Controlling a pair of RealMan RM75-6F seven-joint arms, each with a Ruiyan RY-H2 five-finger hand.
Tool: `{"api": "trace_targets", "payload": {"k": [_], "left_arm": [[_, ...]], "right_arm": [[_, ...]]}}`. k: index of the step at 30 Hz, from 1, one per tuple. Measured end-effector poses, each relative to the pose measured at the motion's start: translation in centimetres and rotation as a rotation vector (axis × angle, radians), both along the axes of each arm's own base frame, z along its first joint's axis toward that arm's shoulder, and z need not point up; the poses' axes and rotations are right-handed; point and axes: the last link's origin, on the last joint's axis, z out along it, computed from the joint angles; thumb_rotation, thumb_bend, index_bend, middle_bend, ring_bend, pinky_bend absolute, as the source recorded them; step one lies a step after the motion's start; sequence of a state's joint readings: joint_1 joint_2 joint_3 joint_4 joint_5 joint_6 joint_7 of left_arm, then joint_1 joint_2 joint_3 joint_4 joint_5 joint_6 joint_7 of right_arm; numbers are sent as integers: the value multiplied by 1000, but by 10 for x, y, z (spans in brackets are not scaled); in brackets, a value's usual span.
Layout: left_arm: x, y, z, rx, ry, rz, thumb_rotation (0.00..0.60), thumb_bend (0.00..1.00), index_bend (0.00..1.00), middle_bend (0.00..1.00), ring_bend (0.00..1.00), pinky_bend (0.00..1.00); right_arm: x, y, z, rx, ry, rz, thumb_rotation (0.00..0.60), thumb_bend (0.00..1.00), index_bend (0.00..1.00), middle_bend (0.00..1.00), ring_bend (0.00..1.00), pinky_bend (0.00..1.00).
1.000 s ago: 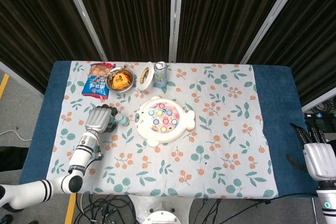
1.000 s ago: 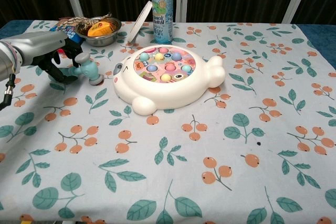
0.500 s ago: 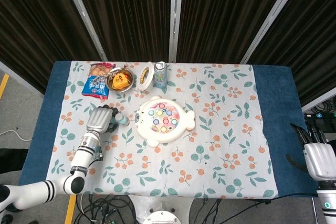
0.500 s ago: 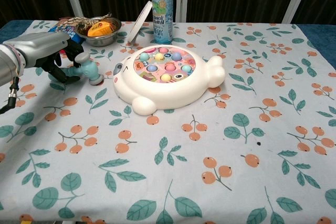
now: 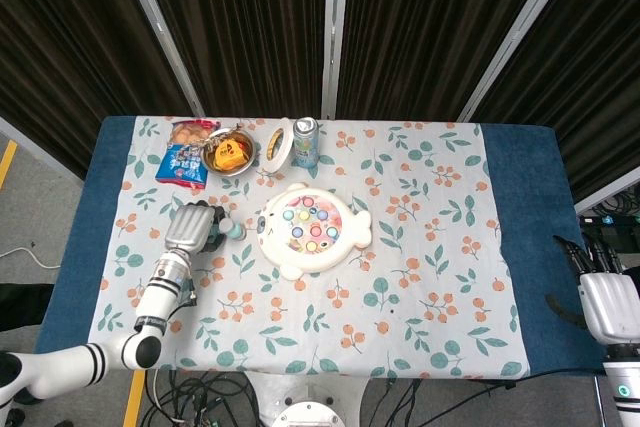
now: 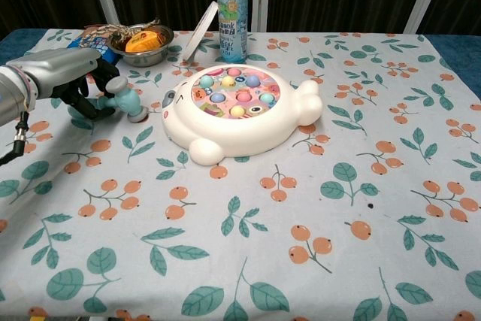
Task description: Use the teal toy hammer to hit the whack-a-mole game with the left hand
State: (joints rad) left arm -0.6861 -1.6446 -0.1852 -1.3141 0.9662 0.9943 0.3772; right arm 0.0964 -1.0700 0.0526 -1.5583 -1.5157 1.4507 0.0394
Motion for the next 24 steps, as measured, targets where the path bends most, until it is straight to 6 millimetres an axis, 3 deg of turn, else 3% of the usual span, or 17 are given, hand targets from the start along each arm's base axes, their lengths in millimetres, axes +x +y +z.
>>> {"api": "trace_targets", "payload": {"k": [5,11,24], "left_arm": [[-1,0,1,-6,-7,-6,600,449,507,510,332,411],[-2,-1,2,-17,-21,-9,600,458,519,531,352,440],[9,0,17,10,-164,-188,600,513,591,663,483,708]], "right_arm": [[0,0,0,0,0,0,600,136,103,198,0,14],[1,1,0,-3,-1,2,600,136,103,199,0,14],[3,4,2,-12,3,5,600,136,103,201,0,13]]}}
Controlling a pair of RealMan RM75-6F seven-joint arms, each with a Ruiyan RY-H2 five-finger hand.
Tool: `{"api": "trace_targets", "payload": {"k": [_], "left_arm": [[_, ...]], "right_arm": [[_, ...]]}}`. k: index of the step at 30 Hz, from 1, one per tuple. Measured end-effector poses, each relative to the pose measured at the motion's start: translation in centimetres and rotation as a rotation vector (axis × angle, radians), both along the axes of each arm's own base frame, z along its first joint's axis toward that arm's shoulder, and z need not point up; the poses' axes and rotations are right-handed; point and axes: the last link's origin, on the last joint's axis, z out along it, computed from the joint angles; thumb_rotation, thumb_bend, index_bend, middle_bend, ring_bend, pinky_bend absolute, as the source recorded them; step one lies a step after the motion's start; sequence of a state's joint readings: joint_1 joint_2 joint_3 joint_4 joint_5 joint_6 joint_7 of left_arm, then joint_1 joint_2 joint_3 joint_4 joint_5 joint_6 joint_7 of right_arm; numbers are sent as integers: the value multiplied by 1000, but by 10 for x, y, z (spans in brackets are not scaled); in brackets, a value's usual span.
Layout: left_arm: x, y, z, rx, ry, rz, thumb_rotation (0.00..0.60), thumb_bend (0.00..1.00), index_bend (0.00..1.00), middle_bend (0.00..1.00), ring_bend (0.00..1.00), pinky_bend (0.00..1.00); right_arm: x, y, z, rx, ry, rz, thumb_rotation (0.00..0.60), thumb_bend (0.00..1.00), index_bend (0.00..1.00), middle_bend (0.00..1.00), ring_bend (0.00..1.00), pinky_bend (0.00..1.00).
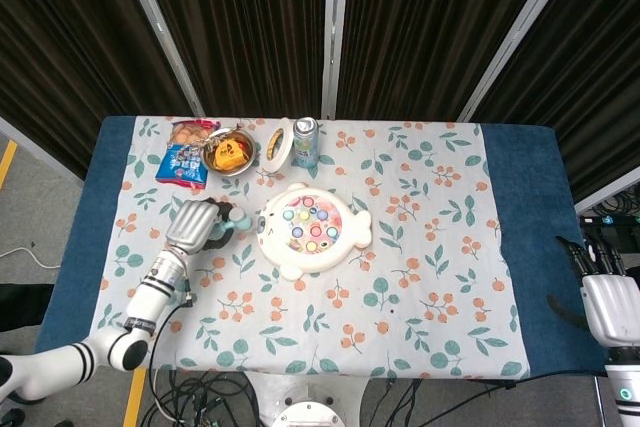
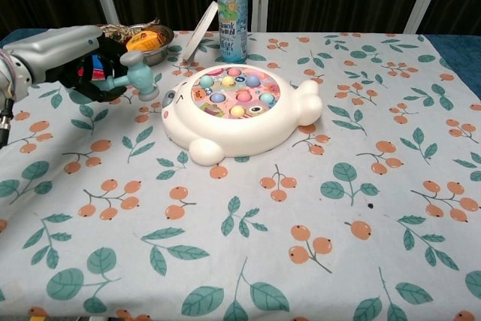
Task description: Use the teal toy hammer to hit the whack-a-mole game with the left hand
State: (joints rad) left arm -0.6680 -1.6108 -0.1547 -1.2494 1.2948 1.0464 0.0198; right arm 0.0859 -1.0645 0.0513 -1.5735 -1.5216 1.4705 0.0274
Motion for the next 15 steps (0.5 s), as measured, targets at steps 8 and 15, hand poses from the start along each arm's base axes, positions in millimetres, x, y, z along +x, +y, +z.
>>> {"api": "trace_targets", "payload": {"k": [8,15], "left_arm": [[25,-1,8,-28,-81,-219,600,521,615,702,541,828],[59,9,1,-73,-73,-379,600,543,632,720,564,880]], "right_arm": [[3,2,5,-19,20,4,600,136,103,201,0,14],[9,6,13,-48,48,10,600,136,102,203,0,13]]}}
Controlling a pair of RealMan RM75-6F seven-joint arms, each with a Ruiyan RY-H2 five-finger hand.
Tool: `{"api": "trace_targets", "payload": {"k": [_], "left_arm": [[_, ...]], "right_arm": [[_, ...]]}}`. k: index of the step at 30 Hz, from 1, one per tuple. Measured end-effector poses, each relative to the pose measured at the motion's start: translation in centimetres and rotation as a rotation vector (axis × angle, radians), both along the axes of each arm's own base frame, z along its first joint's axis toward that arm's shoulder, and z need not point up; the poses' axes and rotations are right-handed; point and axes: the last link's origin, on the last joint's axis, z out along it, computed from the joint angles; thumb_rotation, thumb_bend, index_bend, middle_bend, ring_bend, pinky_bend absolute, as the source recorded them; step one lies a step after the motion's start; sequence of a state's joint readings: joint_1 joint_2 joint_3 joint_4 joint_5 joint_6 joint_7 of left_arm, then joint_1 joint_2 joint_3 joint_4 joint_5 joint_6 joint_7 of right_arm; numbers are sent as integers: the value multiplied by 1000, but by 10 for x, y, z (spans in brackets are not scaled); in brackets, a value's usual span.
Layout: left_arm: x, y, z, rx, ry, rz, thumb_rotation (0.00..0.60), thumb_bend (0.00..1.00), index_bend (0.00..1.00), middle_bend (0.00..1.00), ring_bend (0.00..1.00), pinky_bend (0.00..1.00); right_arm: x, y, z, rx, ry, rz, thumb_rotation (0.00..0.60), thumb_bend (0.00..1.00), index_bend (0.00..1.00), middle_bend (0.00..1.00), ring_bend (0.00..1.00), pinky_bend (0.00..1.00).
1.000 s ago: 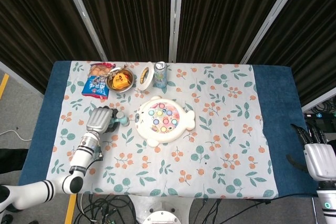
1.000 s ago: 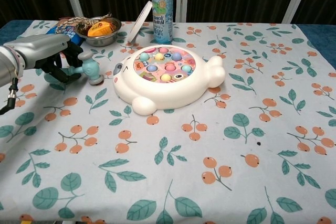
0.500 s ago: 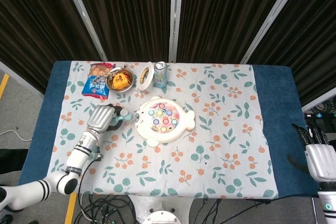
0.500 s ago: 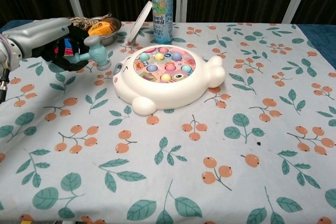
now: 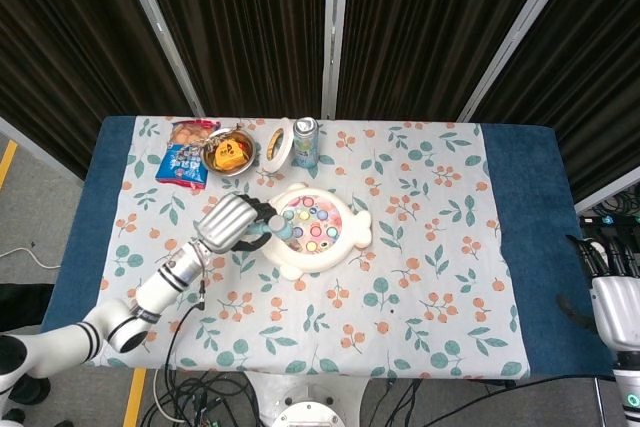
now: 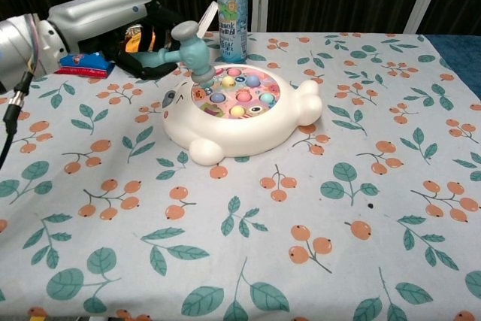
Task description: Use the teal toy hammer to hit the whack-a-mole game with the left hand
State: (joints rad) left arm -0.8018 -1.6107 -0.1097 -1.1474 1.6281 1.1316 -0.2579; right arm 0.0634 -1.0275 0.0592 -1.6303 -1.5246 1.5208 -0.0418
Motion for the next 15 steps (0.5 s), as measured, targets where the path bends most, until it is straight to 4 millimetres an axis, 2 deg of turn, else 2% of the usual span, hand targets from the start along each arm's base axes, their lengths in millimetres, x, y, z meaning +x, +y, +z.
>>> {"api": "trace_targets", "payload": {"k": [8,15], "left_arm": [[25,14,-13,27,115,-101,600,555,635,723,567,890],[31,21,-20,59,226,-132,600,557,635,723,567,890]], "right_arm": [[1,3,0,-4,2,-11,600,136,103,203,0,14],[-1,4,0,-3,1,-18,600,136,102,203,0,14]]}}
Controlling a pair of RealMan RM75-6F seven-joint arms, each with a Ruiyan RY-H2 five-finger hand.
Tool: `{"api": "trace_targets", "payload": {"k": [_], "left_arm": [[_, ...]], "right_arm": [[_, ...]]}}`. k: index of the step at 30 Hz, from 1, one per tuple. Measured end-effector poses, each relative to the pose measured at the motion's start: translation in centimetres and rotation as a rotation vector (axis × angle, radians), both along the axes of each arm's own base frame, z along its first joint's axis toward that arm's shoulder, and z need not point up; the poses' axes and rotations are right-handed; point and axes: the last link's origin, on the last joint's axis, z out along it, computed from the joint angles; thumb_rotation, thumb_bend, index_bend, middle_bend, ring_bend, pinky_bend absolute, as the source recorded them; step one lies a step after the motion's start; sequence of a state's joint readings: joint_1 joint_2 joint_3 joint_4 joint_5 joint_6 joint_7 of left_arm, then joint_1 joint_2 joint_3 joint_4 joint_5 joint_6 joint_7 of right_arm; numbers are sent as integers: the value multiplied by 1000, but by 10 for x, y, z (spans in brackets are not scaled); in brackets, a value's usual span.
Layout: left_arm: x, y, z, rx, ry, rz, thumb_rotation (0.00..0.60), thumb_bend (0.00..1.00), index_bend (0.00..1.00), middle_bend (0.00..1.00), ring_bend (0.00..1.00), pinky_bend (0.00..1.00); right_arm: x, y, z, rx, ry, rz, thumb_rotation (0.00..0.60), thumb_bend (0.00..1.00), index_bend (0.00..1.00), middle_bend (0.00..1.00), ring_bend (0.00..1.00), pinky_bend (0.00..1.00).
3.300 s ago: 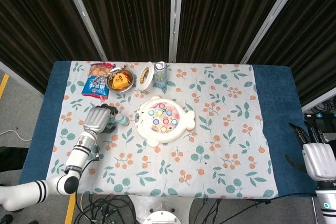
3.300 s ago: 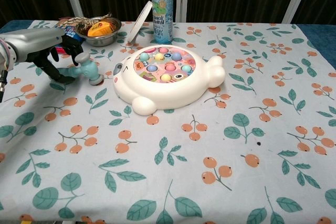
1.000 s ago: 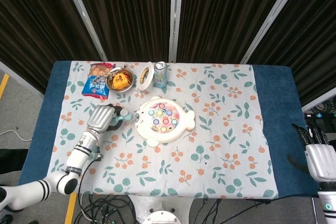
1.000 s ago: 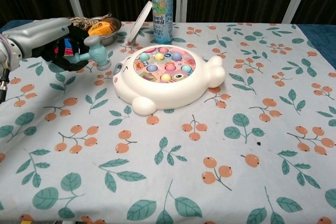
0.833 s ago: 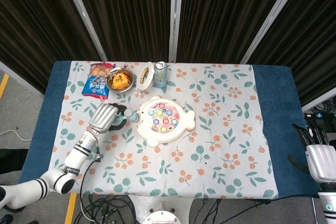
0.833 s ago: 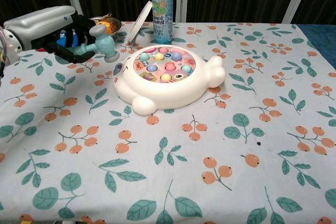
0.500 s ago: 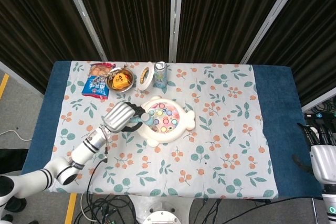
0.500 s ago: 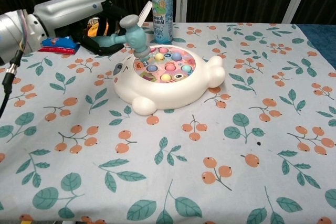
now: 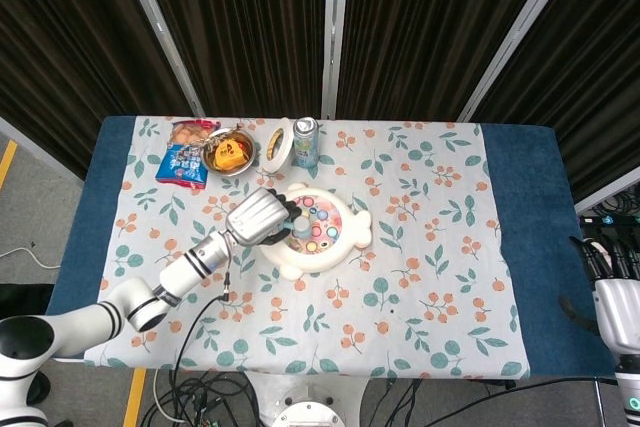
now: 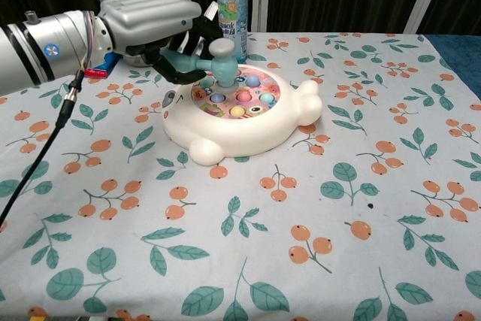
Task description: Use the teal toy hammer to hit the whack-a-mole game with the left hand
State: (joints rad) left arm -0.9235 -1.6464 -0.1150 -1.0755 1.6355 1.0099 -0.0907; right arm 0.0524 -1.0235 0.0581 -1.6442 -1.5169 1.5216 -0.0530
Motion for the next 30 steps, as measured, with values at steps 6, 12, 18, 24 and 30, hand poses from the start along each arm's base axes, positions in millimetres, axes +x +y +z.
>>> {"api": "trace_targets", "payload": {"k": [6,12,18,24,30], "left_arm": [[-1,4,-4,22,63,2,600,561,635,723,567,889],[-2,6,-8,6,113,21,600,561,635,723,567,889],[5,7,-1,-26,70,69,600,561,634,723,567,890],[11,15,14,-37,10,127,600,561,635,723,567,890],[9,22,12,-17,35,134,600,561,634,723,567,889]], "right_arm": [[-1,1,-1,1,-3,-1,600,137,102,204,0,14],[-2,2,-1,0,-6,-5,600,137,102,204,0,14],[-4,5,1,-9,-9,-7,600,136,102,204,0,14],[-5,5,1,-10,-14,-9,600,136,103,204,0,14],[-6,5,1,-9,-13,-9,600,137,102,204,0,14]]}}
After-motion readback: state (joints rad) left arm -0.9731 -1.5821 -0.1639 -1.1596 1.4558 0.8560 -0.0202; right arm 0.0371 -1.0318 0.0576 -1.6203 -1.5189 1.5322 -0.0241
